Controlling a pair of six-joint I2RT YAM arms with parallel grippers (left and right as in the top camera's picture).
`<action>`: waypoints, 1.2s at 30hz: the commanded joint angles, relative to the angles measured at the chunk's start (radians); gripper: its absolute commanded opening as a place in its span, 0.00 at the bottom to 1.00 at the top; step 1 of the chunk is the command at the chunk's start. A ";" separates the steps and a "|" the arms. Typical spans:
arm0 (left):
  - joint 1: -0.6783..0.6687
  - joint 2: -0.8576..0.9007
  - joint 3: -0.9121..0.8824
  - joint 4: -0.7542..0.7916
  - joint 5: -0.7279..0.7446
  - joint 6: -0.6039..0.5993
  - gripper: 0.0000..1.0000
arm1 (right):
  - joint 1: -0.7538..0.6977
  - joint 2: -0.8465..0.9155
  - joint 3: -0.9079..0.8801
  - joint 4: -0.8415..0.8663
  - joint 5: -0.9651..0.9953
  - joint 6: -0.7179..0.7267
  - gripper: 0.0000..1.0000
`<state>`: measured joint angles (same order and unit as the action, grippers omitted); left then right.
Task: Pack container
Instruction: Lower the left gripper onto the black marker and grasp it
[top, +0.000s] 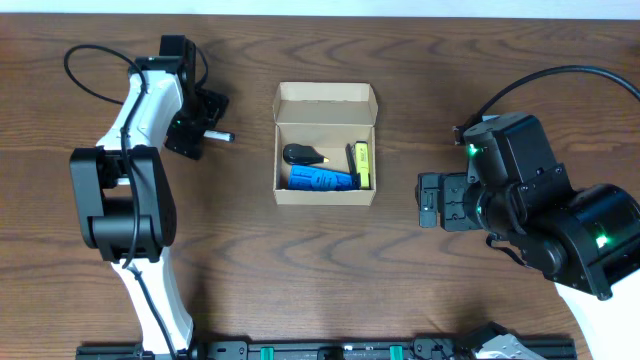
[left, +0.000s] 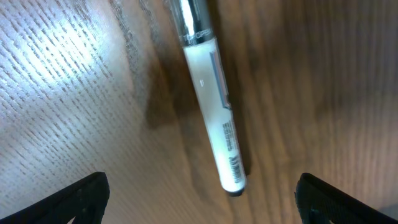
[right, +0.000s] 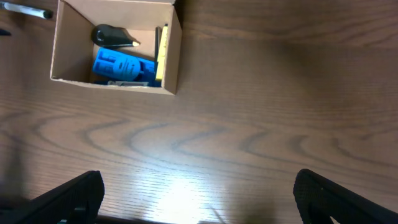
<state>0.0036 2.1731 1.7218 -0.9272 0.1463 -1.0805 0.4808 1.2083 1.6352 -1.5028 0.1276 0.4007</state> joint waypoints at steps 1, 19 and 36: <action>0.000 0.038 0.074 -0.041 -0.042 -0.024 0.96 | -0.003 -0.004 0.006 -0.001 0.002 -0.013 0.99; 0.004 0.104 0.094 -0.048 -0.066 -0.024 0.97 | -0.003 -0.004 0.006 -0.001 0.002 -0.013 0.99; 0.004 0.146 0.094 -0.060 -0.076 -0.003 0.76 | -0.003 -0.004 0.006 -0.001 0.002 -0.013 0.99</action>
<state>0.0040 2.3028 1.8019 -0.9813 0.0978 -1.0962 0.4808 1.2083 1.6352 -1.5024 0.1276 0.4007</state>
